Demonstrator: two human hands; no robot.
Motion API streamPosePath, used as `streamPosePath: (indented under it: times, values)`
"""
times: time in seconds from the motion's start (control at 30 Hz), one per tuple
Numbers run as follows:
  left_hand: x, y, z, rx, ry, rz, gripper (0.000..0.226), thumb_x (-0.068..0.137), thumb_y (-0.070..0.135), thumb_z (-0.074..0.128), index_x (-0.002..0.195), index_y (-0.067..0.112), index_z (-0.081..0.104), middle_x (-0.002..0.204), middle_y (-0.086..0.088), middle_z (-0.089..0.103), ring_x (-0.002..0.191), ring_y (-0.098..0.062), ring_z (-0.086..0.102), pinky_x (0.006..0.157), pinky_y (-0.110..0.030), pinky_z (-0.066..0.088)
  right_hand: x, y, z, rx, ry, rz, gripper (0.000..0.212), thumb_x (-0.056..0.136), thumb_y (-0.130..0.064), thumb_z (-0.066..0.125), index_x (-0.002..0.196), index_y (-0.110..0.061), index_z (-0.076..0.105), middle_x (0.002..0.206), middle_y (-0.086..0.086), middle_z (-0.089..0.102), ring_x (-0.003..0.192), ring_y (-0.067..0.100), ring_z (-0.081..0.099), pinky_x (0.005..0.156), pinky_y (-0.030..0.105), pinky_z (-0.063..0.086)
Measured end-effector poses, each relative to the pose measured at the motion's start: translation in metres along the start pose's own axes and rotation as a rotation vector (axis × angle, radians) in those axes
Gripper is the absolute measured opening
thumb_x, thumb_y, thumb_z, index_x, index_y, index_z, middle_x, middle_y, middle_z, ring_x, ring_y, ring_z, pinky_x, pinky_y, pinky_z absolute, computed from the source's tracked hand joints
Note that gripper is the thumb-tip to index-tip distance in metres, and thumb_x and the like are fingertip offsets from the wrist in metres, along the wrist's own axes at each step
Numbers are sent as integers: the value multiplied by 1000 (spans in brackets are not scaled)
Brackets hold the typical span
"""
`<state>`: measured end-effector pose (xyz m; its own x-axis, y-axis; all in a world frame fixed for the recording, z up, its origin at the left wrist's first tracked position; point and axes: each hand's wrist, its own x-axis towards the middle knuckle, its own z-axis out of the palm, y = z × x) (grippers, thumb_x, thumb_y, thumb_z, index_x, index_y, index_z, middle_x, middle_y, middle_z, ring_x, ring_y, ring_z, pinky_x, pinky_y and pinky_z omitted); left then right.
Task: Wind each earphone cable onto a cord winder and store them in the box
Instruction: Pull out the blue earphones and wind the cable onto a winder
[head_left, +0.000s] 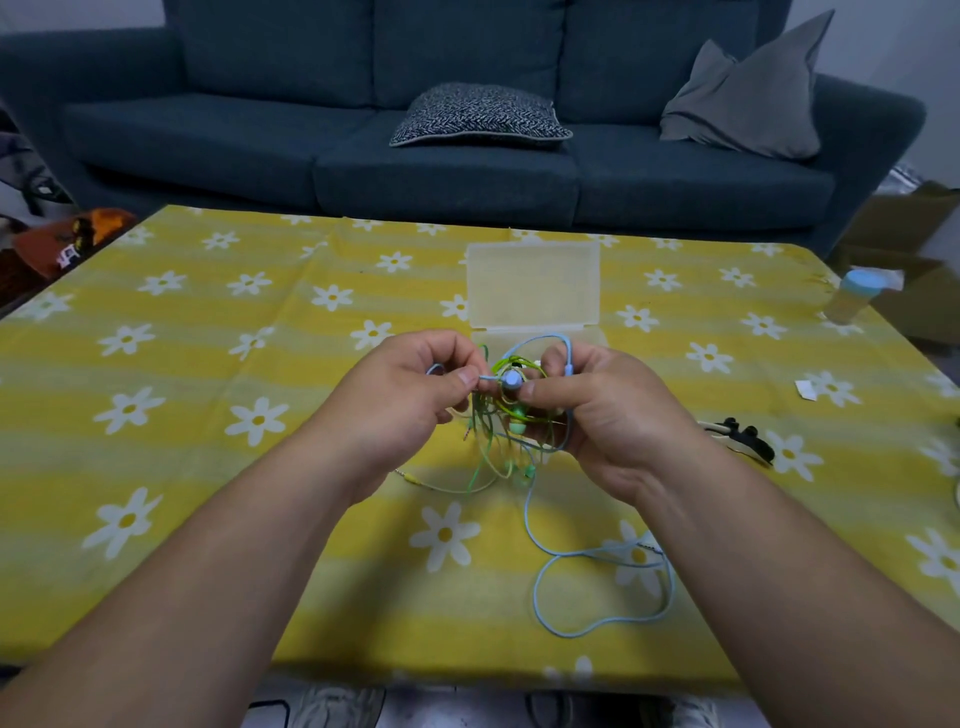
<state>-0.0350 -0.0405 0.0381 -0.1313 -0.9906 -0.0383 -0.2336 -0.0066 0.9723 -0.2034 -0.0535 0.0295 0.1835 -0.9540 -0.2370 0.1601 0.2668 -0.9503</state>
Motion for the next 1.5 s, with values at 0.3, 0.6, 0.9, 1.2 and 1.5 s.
streamPosePath:
  times: [0.3,0.6,0.9,1.2,1.5]
  values:
    - [6,-8,3,109,128,32,19,97,3,51,84,9,62,56,2,51,50,-11,41,48,-20,34,-3,-3,1,35,-51,17,37,82,4,69,66,-18,44,78,13,55,62,21,63,57,30,50]
    - [5,-5,7,-4,124,-6,23,100,8,46,79,13,55,46,9,46,48,-14,46,50,-25,34,-1,-3,1,1,-18,38,31,85,-2,66,64,-16,48,70,9,58,62,23,57,64,35,49]
    - [7,-7,3,46,199,31,21,98,10,51,78,13,56,42,8,47,46,-14,49,45,-18,37,-5,-4,6,-61,-67,8,11,87,-7,67,80,-15,64,80,12,58,64,18,59,71,37,43]
    - [10,-13,1,342,343,99,19,87,22,70,69,18,66,55,3,62,56,-20,57,58,-34,48,-8,-2,5,-250,-63,-31,8,86,-12,71,79,-15,71,78,7,64,74,19,57,66,28,45]
    - [12,-9,8,75,455,-35,24,96,18,58,73,16,56,43,6,57,68,-32,67,56,-29,42,-8,-3,5,-325,-59,13,9,86,-13,72,79,-18,72,82,4,68,78,16,60,74,32,42]
